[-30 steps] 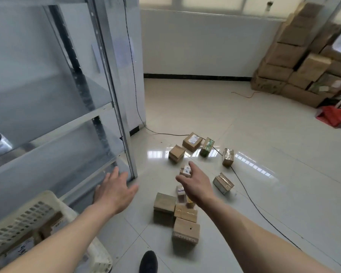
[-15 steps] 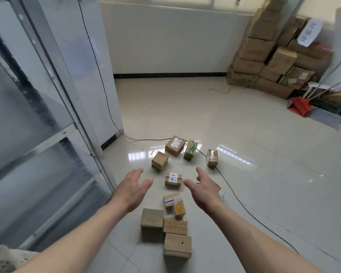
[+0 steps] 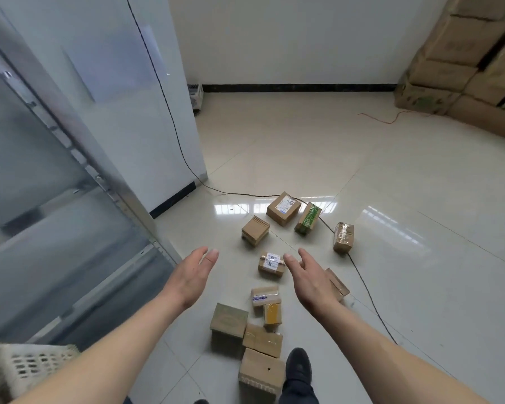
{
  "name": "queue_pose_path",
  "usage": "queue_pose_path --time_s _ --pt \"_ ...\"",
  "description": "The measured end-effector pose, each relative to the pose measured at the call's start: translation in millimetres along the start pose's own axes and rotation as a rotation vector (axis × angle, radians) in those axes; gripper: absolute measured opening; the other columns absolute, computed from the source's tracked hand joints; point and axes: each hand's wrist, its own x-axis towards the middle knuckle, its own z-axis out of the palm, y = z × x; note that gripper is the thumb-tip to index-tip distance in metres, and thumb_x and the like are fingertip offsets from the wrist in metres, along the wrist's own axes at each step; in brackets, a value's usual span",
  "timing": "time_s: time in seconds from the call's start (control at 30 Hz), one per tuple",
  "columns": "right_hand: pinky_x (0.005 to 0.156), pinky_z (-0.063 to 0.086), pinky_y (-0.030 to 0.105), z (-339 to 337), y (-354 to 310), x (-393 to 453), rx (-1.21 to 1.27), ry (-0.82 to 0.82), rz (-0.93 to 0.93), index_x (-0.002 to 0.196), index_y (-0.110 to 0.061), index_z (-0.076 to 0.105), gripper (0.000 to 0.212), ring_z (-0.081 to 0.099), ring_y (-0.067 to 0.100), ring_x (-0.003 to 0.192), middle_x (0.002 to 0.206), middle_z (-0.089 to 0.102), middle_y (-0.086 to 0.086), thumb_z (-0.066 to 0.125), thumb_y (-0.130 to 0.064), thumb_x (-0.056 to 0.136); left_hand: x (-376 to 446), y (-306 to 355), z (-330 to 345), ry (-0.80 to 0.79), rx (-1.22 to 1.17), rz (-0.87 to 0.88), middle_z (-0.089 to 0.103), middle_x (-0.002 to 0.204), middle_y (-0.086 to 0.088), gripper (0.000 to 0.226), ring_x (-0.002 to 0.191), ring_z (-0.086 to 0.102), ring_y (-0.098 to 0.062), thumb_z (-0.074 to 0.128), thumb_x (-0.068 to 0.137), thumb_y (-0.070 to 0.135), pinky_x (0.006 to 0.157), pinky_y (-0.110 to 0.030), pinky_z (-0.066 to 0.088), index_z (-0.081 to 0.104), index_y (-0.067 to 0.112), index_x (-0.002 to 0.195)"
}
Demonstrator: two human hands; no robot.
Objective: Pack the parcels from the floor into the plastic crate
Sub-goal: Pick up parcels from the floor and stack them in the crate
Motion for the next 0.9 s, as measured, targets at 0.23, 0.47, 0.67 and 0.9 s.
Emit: queue_pose_path --time_s 0.23,0.47,0.67,0.9 --pt "0.099 0.037 0.034 13 42 64 -0.070 -0.164 0.022 0.155 -0.018 0.038 0.061 0.051 0.025 0.125 0.151 0.050 0.007 0.046 -0.050 0.104 35 -27 44 0.078 -0.029 -0.129 0.047 0.148 0.001 0.059 0.137 0.041 -0.017 0.034 0.100 0.054 0.104 -0.027 0.029 0.046 0.017 0.145" --pt "0.113 0.037 0.041 94 109 124 -0.117 -0.235 0.134 0.156 -0.020 0.037 0.068 0.047 0.027 0.138 0.155 0.048 0.004 0.045 -0.058 0.100 104 -107 95 0.017 -0.022 -0.259 0.043 0.151 -0.001 0.059 0.140 0.037 -0.019 0.032 0.101 0.053 0.107 -0.027 0.025 0.041 0.016 0.147" --pt "0.118 0.035 0.047 190 181 192 -0.149 -0.279 0.194 0.156 -0.021 0.038 0.075 0.043 0.029 0.142 0.159 0.043 0.005 0.044 -0.065 0.095 180 -207 145 -0.072 0.018 -0.311 0.046 0.149 -0.001 0.058 0.138 0.039 -0.018 0.031 0.101 0.053 0.097 -0.022 0.024 0.044 0.018 0.145" --pt "0.100 0.039 0.035 288 279 267 -0.123 -0.288 0.261 0.149 -0.017 0.047 0.055 0.051 0.021 0.126 0.148 0.054 0.002 0.044 -0.048 0.104 263 -325 201 -0.110 0.026 -0.403 0.050 0.144 -0.001 0.054 0.133 0.042 -0.018 0.030 0.103 0.049 0.093 -0.021 0.025 0.048 0.017 0.142"
